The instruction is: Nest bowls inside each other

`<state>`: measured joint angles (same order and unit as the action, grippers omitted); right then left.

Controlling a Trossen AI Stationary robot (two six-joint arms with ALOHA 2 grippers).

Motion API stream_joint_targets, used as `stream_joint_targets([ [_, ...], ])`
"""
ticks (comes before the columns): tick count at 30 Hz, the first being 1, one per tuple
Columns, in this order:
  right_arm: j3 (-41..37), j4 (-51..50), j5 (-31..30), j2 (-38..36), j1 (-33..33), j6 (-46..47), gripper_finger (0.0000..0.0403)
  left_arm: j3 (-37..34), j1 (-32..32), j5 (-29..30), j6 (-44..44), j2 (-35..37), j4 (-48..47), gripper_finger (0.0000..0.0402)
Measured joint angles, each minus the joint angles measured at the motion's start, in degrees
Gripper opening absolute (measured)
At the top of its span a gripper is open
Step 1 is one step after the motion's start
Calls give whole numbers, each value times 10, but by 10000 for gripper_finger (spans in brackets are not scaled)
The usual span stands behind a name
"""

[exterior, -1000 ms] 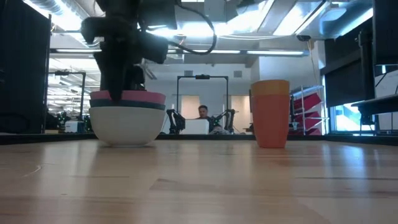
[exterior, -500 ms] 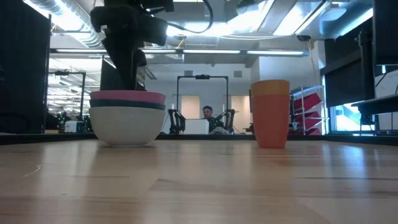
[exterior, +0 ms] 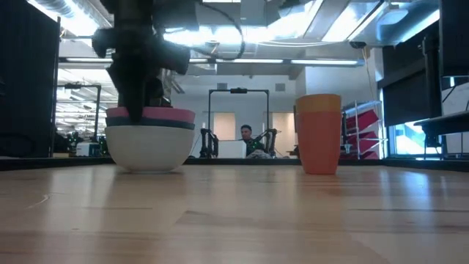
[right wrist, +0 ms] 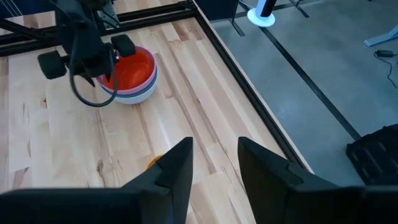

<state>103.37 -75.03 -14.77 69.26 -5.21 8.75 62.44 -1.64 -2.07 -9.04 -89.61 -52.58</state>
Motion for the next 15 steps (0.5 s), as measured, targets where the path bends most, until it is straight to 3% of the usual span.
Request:
stream_joint_targets([
  [6,-1,-1,12,1,0,3,115,-29,-8,4,3,-1,23,142],
  [15,-9,-10,22,5,0,7,115,-25,3,7,4,-2,37,83],
])
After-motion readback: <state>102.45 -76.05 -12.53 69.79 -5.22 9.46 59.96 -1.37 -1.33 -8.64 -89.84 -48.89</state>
